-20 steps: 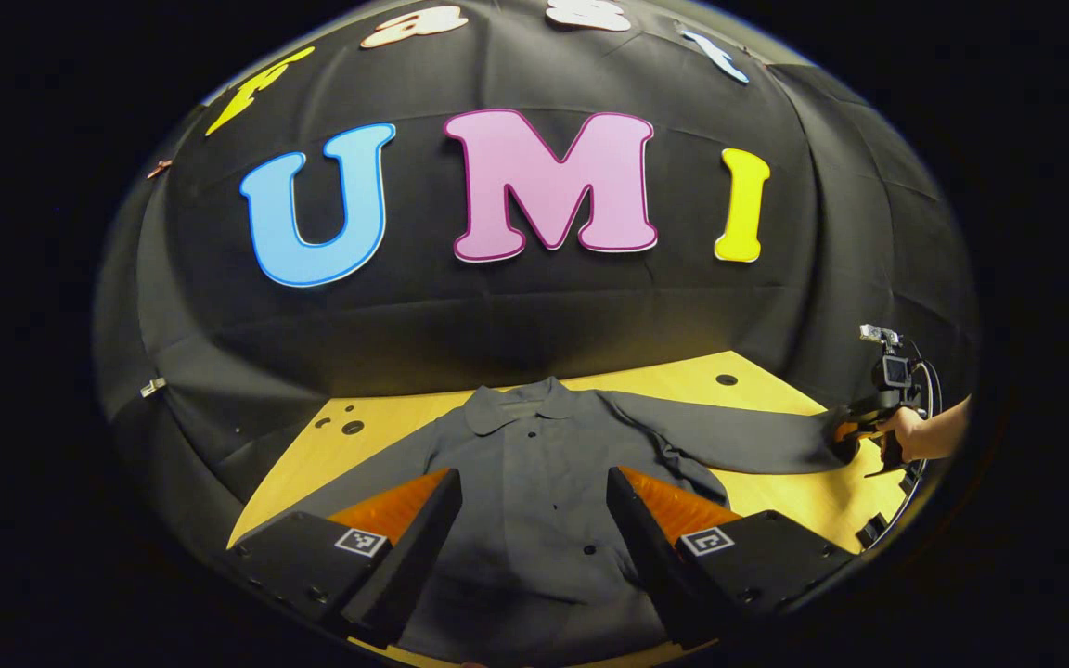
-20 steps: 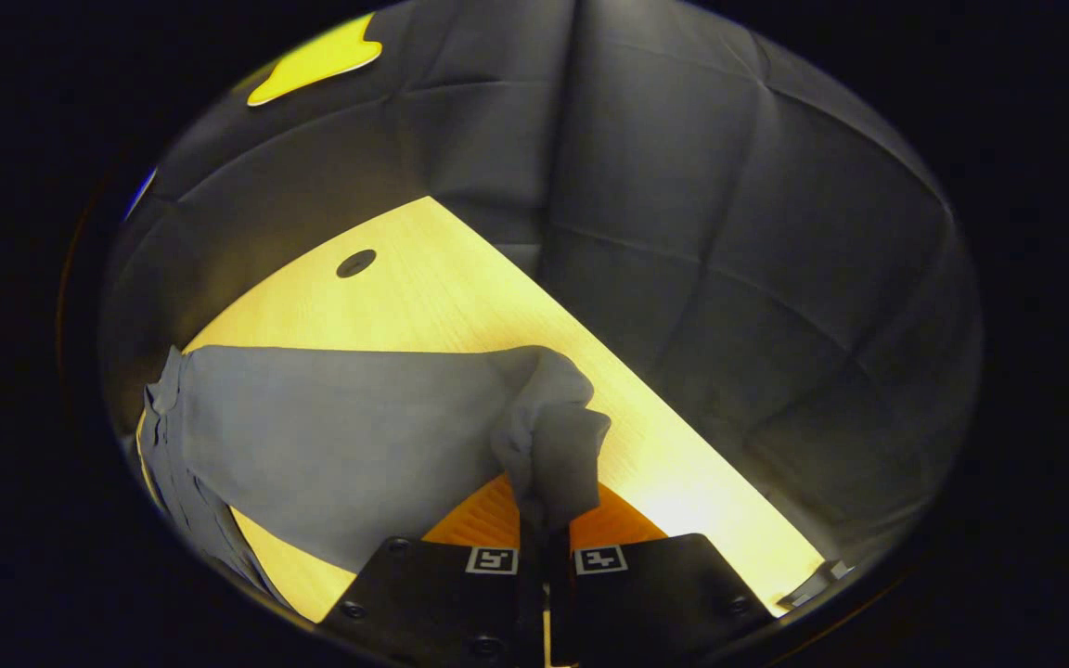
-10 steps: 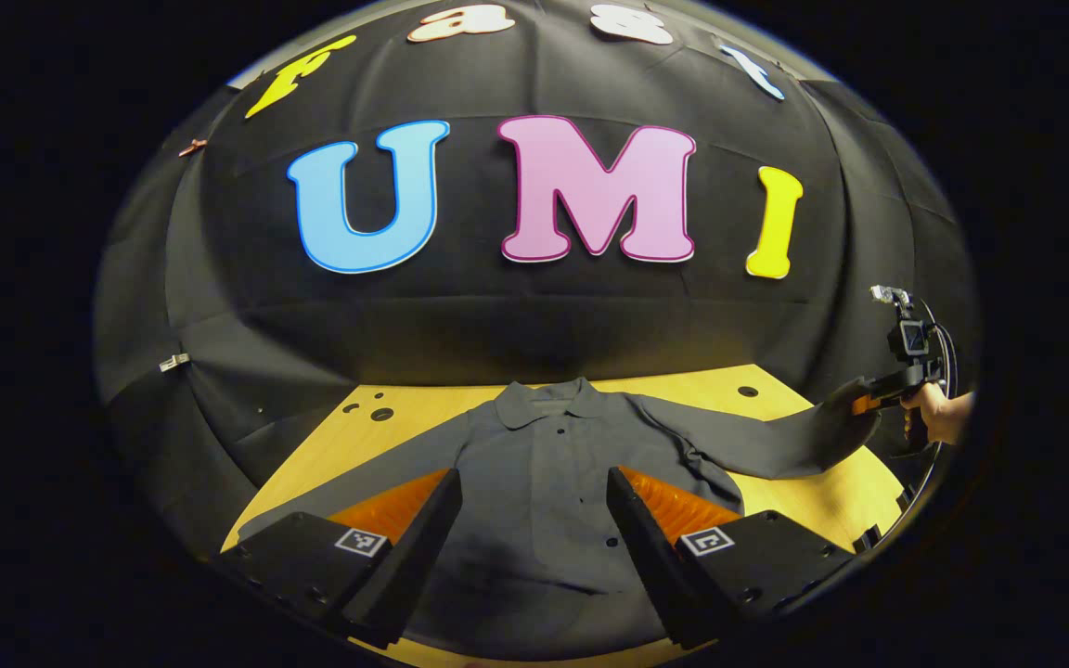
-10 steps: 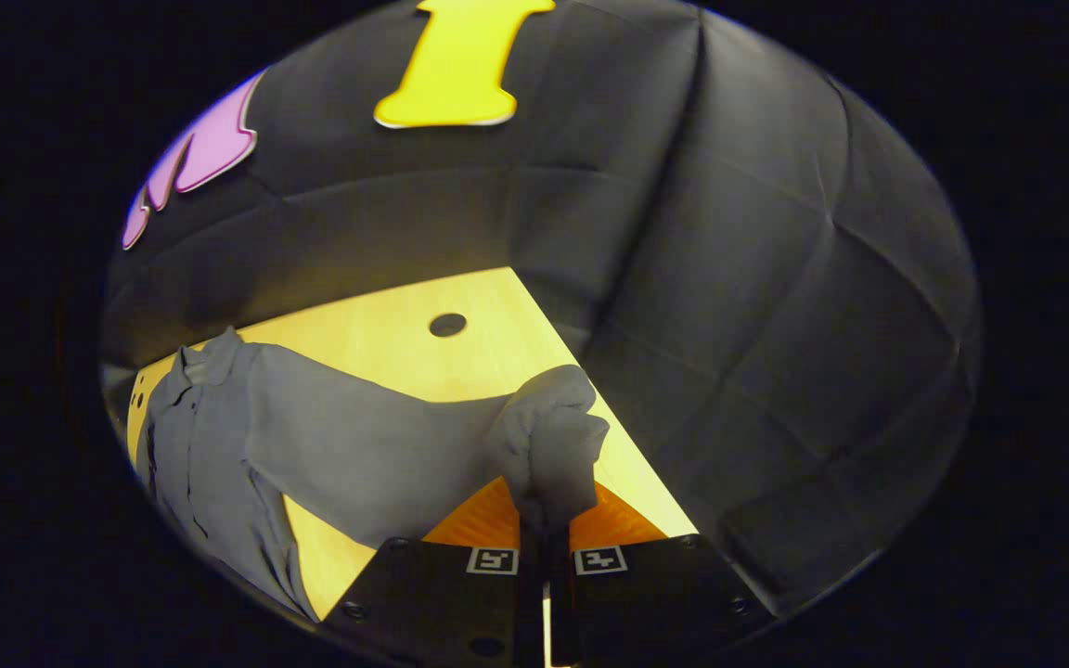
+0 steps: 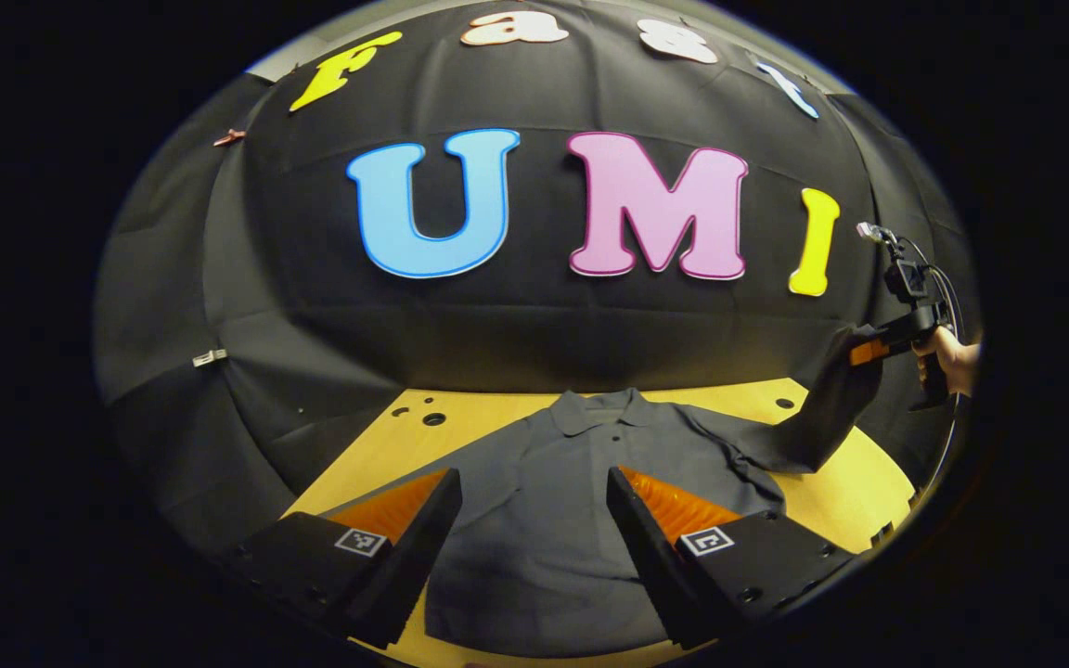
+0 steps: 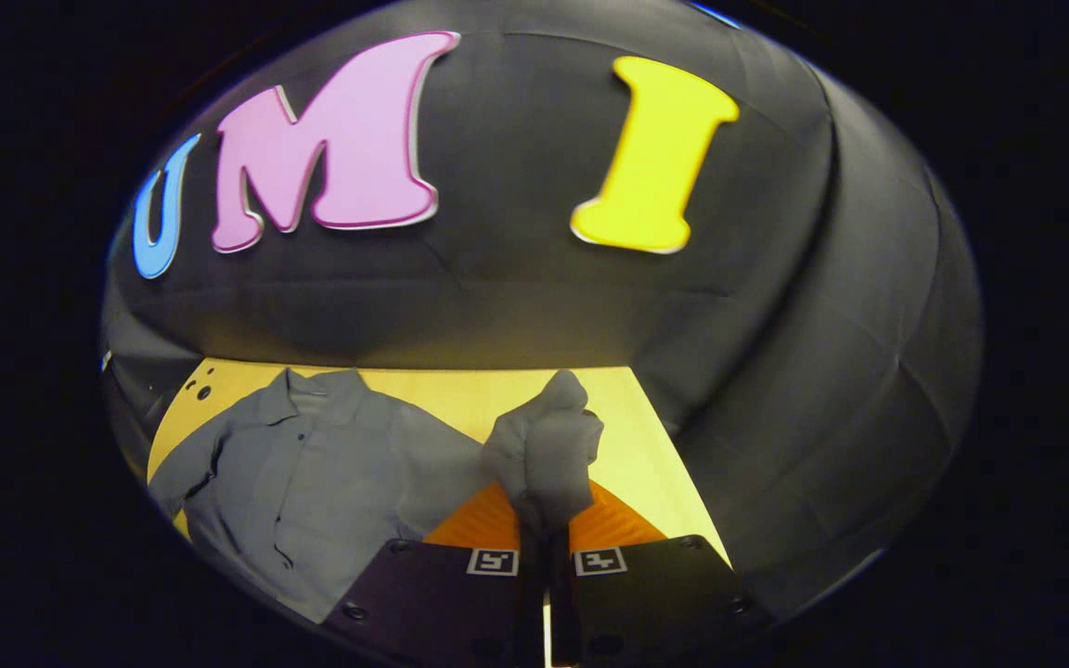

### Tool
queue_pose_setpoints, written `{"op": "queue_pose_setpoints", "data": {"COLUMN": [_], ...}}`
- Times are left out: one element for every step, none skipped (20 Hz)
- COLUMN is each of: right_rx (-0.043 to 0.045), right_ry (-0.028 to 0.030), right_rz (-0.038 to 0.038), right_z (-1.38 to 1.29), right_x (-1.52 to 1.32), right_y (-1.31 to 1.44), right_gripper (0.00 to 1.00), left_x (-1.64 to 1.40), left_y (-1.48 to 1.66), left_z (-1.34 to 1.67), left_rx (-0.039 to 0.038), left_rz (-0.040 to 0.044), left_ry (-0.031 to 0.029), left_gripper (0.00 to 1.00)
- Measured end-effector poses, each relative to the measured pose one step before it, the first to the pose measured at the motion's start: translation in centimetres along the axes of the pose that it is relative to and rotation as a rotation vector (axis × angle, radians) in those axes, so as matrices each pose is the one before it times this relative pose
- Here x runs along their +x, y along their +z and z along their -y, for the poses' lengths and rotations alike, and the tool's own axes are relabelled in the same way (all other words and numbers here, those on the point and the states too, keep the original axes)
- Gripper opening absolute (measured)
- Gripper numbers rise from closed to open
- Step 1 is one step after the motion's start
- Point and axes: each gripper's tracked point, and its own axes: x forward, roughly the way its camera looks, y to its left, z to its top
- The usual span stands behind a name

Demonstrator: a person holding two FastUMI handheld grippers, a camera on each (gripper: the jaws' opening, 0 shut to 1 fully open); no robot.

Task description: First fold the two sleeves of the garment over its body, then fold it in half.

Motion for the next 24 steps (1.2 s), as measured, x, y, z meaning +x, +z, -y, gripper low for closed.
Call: {"op": "queue_pose_setpoints", "data": {"right_rx": [-0.02435,-0.01737,-0.01613,-0.01957,-0.03020,-0.03855,-0.03832,-0.03082,-0.01934,-0.01389,-0.01935,-0.02921,-0.02535,-0.00945,-0.00313,-0.00566,-0.00709,-0.00492,-0.00070,0.00102,-0.00307,-0.00418,-0.00234,-0.00110], "right_ry": [0.02120,0.02343,0.02300,0.02371,0.02542,0.02563,0.02709,0.03029,0.03283,0.03137,0.02638,0.02180,0.02522,0.03484,0.03436,0.02693,0.02059,0.02081,0.02112,0.01932,0.01446,0.01204,0.01190,0.01031], "right_rz": [0.00250,0.00418,0.00780,0.00766,0.00540,0.00349,0.00512,0.00629,0.00502,0.00123,-0.00529,-0.00313,-0.00370,-0.00848,-0.01315,-0.01315,-0.01085,-0.01067,-0.01681,-0.01072,-0.00774,-0.00844,-0.00635,-0.00351], "right_z": [-1.641,-1.856,-1.764,-1.929,-1.960,-1.905,-2.091,-2.137,-2.116,-2.176,-1.905,-1.819,-1.909,-2.132,-2.048,-1.819,-1.521,-1.454,-1.243,-1.169,-0.972,-0.742,-0.872,-1.015], "right_x": [0.087,0.174,0.236,0.260,0.431,0.463,0.416,0.673,0.730,1.014,0.835,0.564,0.630,0.861,0.854,1.383,1.167,1.125,1.064,0.955,0.970,0.825,0.778,0.648], "right_y": [0.715,0.772,0.802,0.778,0.756,0.629,0.776,0.807,0.730,0.505,0.261,0.113,0.135,0.013,-0.286,-0.215,-0.114,-0.211,-0.222,-0.062,-0.029,-0.133,-0.104,-0.051], "right_gripper": [0.07,0.07,0.07,0.07,0.07,0.07,0.07,0.07,0.07,0.07,0.07,0.07,0.07,0.07,0.07,0.07,0.07,0.07,0.07,0.07,0.07,0.07,0.07,0.07], "left_x": [-0.114,-0.118,-0.146,-0.143,-0.172,-0.070,-0.073,-0.163,0.058,0.146,0.136,0.093,0.020,0.039,0.047,-0.069,0.017,-0.049,-0.010,-0.217,-0.170,-0.072,-0.130,0.052], "left_y": [-0.022,-0.483,-0.315,-0.280,0.010,0.002,-0.006,-0.232,-0.280,-0.303,-0.162,-0.278,-0.211,-0.523,-0.426,-0.509,-0.324,-0.427,-0.399,-0.505,-0.413,-0.270,-0.315,-0.269], "left_z": [-1.198,-1.235,-1.160,-1.118,-1.155,-1.118,-1.149,-1.207,-0.992,-1.031,-0.987,-0.997,-0.838,-0.801,-0.546,-0.504,-0.225,-0.386,-0.457,-0.567,-0.614,-0.403,-0.351,-0.287], "left_rx": [-0.01051,-0.01227,-0.01294,-0.00158,0.01019,0.01102,0.00474,-0.00277,-0.00680,-0.00792,-0.00811,-0.01041,-0.01319,-0.01537,-0.01520,-0.01461,-0.01373,-0.01084,-0.00730,-0.00664,-0.00516,-0.00284,-0.00249,-0.00332], "left_rz": [0.00316,-0.00215,-0.00689,-0.00381,0.00578,0.00997,0.00638,-0.00195,-0.01018,-0.00658,-0.00435,-0.00486,-0.00398,-0.01015,-0.01185,-0.01107,-0.01045,-0.00910,-0.00786,-0.00708,-0.00738,-0.00669,-0.00655,-0.00857], "left_ry": [0.02254,0.02269,0.02154,0.02326,0.02698,0.02376,0.02124,0.02007,0.01720,0.02016,0.02333,0.02153,0.02021,0.01919,0.01692,0.01569,0.01133,0.01162,0.01156,0.00910,0.01161,0.00994,0.00920,0.00788], "left_gripper": [0.99,0.99,0.99,0.99,0.99,0.99,0.99,0.99,0.99,0.99,0.99,0.99,0.99,0.99,0.99,0.99,0.99,0.99,0.99,0.99,0.99,0.99,0.99,0.99]}}
